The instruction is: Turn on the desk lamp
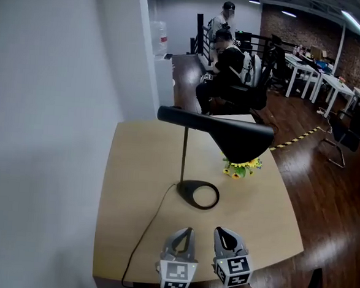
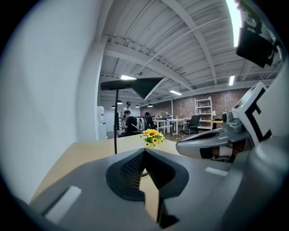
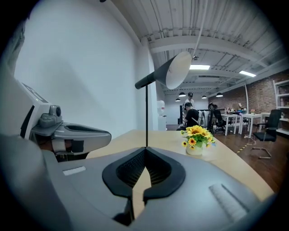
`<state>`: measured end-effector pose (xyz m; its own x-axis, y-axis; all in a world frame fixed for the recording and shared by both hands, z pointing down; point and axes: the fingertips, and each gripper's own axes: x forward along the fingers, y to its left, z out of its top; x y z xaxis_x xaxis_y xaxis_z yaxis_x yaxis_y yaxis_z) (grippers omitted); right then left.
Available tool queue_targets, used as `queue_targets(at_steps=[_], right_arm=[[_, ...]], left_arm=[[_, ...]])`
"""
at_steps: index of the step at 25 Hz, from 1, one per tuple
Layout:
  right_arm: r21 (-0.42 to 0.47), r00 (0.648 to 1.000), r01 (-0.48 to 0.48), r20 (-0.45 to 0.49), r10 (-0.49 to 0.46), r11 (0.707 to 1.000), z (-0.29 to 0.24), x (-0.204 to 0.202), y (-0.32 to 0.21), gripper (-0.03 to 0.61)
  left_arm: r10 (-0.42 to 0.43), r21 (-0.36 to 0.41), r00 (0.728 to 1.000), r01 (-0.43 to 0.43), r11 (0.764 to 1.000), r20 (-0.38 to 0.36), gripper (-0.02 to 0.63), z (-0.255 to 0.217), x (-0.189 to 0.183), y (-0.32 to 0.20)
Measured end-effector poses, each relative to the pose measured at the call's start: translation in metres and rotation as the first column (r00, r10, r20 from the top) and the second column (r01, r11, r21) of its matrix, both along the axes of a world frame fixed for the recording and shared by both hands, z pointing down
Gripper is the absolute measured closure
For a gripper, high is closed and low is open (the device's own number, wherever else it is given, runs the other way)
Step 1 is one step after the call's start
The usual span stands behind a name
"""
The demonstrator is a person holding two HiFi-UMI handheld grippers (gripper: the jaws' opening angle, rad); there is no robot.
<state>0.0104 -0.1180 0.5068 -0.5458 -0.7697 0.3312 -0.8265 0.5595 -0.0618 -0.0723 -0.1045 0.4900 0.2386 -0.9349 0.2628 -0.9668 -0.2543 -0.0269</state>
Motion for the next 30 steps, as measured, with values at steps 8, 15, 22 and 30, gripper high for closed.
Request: queue_targets(at_steps=[8, 15, 22, 30], right_arm=[[0.05, 0.997, 0.069, 0.015, -0.07, 0.996, -0.026, 0.03, 0.033, 0.58], [0.081, 0.991, 0.124, 0.03, -0.127, 0.989, -0.036, 0.061, 0.073, 0.58], [0.069, 0.985, 0.154, 0.061, -0.159, 0.986, -0.037, 0.089, 0.106, 0.58], [0.055, 0.987, 0.14, 0.077, -0.144, 0.989, -0.039, 0.1, 0.132, 0.58]], left_arm=[[-0.06, 0.024, 0.998, 0.059, 0.998, 0.001, 0.62, -0.019, 0.035, 0.041], [-0.122, 0.029, 0.992, 0.122, 0.992, 0.011, 0.62, -0.02, 0.063, 0.082], [-0.182, 0.024, 0.983, 0.181, 0.983, 0.031, 0.62, -0.017, 0.081, 0.123], [-0.196, 0.018, 0.98, 0.195, 0.981, 0.033, 0.62, -0.02, 0.08, 0.154]])
